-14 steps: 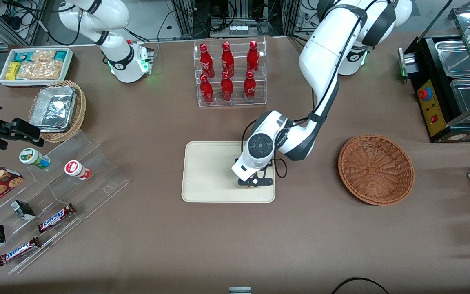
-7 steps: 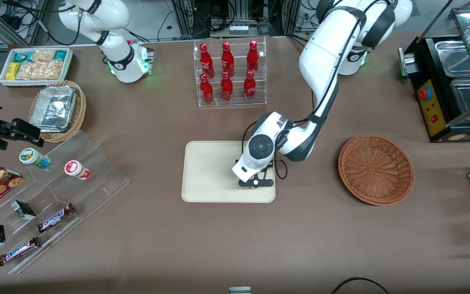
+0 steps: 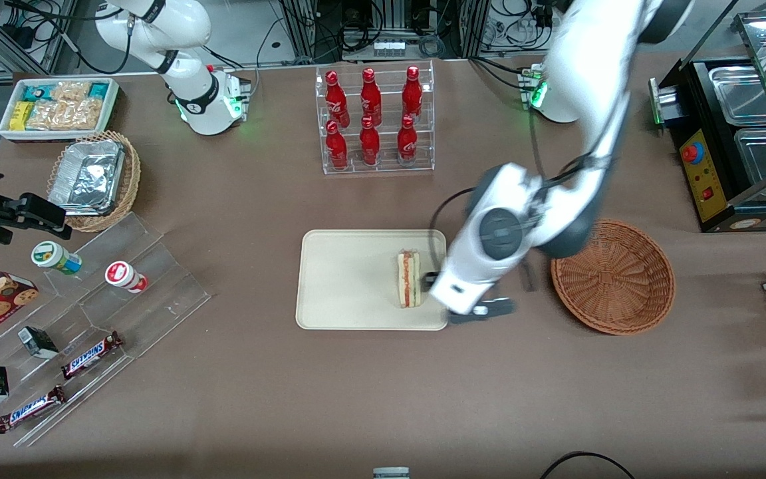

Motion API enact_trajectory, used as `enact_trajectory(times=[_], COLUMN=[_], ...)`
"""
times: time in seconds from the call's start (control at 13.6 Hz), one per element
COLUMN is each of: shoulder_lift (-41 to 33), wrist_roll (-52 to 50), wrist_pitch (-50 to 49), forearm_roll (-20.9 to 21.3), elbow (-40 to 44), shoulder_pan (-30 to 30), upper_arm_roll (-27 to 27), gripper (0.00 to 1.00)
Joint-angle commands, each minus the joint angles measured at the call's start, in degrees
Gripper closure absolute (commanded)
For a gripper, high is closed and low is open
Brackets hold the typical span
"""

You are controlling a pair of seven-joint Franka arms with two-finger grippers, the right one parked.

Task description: Place sandwich from basket to tray

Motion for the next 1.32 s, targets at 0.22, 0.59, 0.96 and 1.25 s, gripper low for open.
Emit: enact_trajectory(times=[0.22, 0.59, 0.96, 1.25], shoulder_lift=[-18.14, -28.98, -34.52, -36.20], wrist_roll=[10.69, 22.32, 27.25, 33.23], wrist_pitch=[-8.27, -17.67, -24.36, -24.46], forearm_roll=[1.33, 5.10, 8.18, 7.75], elbow=[-11.39, -15.02, -15.11, -15.11], shoulder_pan=[16.15, 21.89, 21.89, 24.17], upper_arm_roll=[-0.71, -0.71, -0.80, -2.38], gripper=[0.00, 0.00, 0.00, 0.00])
